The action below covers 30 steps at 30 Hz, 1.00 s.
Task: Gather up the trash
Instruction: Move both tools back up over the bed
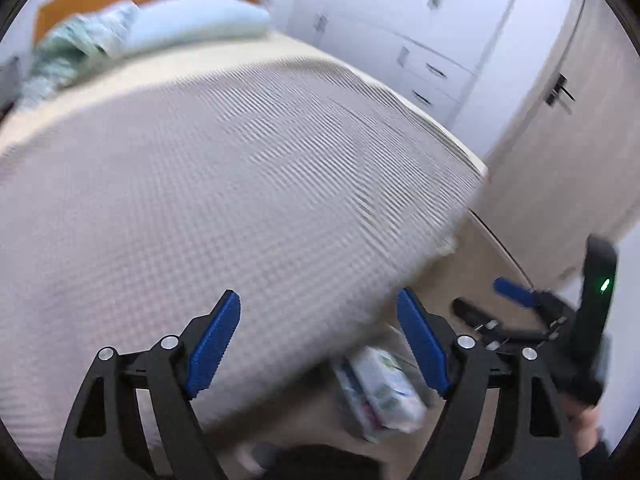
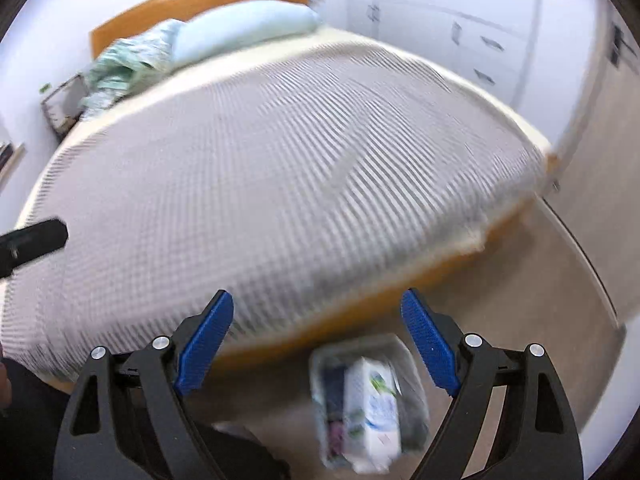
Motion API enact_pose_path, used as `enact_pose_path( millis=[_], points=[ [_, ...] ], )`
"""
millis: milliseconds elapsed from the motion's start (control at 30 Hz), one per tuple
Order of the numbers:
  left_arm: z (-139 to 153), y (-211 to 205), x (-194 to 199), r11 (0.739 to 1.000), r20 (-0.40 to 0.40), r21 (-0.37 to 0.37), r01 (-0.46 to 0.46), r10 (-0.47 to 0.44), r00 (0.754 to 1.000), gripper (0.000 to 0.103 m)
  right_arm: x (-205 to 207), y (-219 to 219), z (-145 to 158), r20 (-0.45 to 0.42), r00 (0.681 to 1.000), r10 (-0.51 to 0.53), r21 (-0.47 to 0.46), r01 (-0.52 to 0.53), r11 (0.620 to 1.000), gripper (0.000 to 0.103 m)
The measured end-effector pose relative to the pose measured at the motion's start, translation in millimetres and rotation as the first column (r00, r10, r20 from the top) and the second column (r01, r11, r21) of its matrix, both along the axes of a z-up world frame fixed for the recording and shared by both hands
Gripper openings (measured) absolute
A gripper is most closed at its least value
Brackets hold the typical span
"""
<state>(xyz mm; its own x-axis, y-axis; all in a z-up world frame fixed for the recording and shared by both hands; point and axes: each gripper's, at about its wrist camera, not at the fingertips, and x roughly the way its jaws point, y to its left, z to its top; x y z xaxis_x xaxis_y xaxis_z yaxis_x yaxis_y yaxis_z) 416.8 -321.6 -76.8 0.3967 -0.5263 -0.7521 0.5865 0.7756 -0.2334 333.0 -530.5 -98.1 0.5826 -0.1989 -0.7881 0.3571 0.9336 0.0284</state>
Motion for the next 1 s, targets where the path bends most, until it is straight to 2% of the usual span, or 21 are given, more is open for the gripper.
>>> enact_pose_path(
  millis=[167,333,600,667,767,867,1000],
  points=[
    [29.0,76.1,55.6,0.988,0.097,-0.025,-0.149,0.151,0.984,0.086,80.2,49.0,26.4,0.053,0.994,0.098,-0.025,-0.097,0.995,0.082],
    [40.8,129.7,117.8,0.966,0.121,-0.029,-0.259,0.26,0.958,0.087,160.4,104.5,41.7,0.081,0.977,0.198,-0.056,-0.194,0.979,0.082],
    [39.9,205.2,228.9,0.925,0.168,0.012,-0.38,0.373,0.912,0.089,289.3,167.4,30.0,0.061,0.946,0.317,-0.053,-0.314,0.948,0.082],
    [32.7,216.5,257.0,0.921,0.156,0.012,-0.388,0.382,0.911,0.09,327.2,175.9,25.0,0.052,0.938,0.343,-0.023,-0.342,0.939,0.082],
    [24.2,231.9,301.9,0.893,0.186,0.073,-0.445,0.426,0.885,0.09,372.6,186.6,14.3,0.019,0.933,0.359,0.027,-0.359,0.933,0.082],
    [26.0,246.1,332.6,0.888,0.245,0.046,-0.458,0.435,0.867,0.09,411.7,195.6,5.0,-0.006,0.933,0.359,0.039,-0.359,0.933,0.082],
    [30.7,264.2,357.9,0.867,0.323,-0.062,-0.495,0.486,0.812,0.09,432.6,202.7,14.4,0.151,0.928,0.341,0.011,-0.346,0.938,0.082]
  ],
)
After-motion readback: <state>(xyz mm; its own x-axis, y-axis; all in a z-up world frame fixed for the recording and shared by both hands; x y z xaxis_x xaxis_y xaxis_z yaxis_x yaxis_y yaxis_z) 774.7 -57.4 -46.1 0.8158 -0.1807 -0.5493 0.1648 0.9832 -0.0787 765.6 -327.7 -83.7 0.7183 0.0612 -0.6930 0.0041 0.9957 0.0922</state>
